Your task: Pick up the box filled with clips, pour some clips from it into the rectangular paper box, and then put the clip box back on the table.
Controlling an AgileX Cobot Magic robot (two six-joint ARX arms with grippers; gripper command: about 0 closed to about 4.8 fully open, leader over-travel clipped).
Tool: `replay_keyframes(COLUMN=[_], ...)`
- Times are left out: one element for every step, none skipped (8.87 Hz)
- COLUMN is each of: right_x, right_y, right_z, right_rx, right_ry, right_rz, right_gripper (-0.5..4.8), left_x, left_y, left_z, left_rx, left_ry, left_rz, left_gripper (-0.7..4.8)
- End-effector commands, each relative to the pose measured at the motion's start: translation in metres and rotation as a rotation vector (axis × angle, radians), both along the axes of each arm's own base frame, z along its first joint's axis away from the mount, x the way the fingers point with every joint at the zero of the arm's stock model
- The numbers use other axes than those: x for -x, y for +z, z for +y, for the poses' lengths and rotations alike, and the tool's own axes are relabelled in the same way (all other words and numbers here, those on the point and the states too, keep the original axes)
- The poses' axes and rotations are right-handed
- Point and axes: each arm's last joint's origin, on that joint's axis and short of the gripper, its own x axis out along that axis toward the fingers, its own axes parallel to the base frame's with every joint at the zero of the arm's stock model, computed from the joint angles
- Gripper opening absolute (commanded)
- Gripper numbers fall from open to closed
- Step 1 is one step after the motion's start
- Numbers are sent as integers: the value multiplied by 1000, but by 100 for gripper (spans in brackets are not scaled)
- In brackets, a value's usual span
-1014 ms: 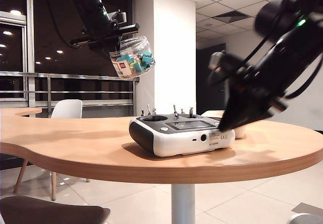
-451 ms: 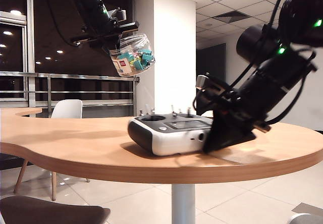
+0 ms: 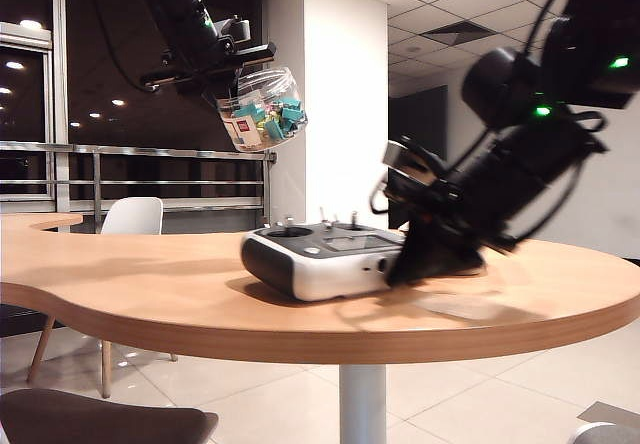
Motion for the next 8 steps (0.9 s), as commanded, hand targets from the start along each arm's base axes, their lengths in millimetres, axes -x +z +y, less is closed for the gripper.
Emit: replay_keyframes(right_x=[-29,-42,-56,-66,-75,-79,-78,-77], right_y=[7,6,8,10,13,22,30,37], right_z=[33,46,57,63,67,68,66,63], right_rx=[-56,-70,-82,-91,-107,-109,-106,-101], right_ry=[49,56,49,40,32,28,24,18], right_rz=[-118,-126,-148,-168,-172,-175,-169,-158], right_gripper=[-1,-1,-1,-1,-1,-1,-1,-1], left_x=[1,1,1,1,0,0,-1,-1], left_y=[9,9,9,9,9,8,8,8], left_z=[0,0,0,1,3,4,9,9], left_rx=[19,18,18,17,15,12,12,11], left_ry=[0,0,0,3,10,14,25,26], left_rz=[-35,-35,-35,-34,-34,-31,-29,-26], left_gripper=[-6,-6,-6,-6,-6,-6,-6,-6])
